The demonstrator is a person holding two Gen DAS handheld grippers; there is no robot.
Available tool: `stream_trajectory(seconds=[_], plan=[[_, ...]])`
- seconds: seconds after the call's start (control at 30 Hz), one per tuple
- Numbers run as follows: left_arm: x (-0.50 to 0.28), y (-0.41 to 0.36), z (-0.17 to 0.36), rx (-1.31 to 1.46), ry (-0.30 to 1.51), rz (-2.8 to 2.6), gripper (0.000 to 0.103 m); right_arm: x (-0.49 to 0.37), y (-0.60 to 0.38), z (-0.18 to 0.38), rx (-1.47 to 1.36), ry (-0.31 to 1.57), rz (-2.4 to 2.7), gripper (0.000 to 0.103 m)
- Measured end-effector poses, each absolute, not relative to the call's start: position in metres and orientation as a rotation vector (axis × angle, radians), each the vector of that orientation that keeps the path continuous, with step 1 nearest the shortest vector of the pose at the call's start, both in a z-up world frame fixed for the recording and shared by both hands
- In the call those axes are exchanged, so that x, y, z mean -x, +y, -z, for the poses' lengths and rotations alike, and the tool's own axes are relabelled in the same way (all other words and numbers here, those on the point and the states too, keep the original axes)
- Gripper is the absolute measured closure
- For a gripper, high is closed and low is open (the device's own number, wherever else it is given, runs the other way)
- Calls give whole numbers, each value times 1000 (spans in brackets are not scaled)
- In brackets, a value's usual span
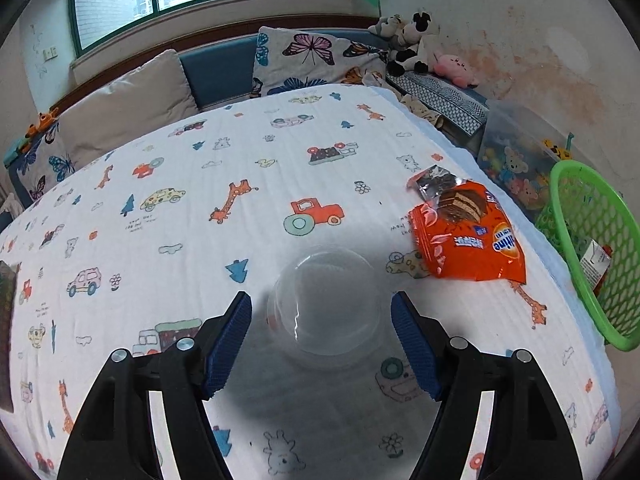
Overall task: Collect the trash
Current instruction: 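Grasp the clear dome lid with left tool while right tool grasps the orange snack bag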
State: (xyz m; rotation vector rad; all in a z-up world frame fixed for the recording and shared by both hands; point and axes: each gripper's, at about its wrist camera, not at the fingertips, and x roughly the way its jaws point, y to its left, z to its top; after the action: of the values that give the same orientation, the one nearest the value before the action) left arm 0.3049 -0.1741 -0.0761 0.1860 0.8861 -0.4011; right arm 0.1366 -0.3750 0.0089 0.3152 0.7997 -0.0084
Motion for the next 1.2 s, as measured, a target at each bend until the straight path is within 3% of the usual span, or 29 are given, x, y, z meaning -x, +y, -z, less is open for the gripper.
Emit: stream_trajectory(seconds=[0.2,0.5,0.93,1.2], plan=[[-313,-172,79,-143,901,415,47,-155,-363,-2,-290,825,-11,21],[-304,-154,66,-126,871,410,48,-193,-343,19,-271,889,-64,21],[-287,-113,44,-82,862,384,48,-244,-303,45,160,962,-272,6],[-284,-102,42,-63,864,376,48,-281,-289,61,318,1030,-447,5]])
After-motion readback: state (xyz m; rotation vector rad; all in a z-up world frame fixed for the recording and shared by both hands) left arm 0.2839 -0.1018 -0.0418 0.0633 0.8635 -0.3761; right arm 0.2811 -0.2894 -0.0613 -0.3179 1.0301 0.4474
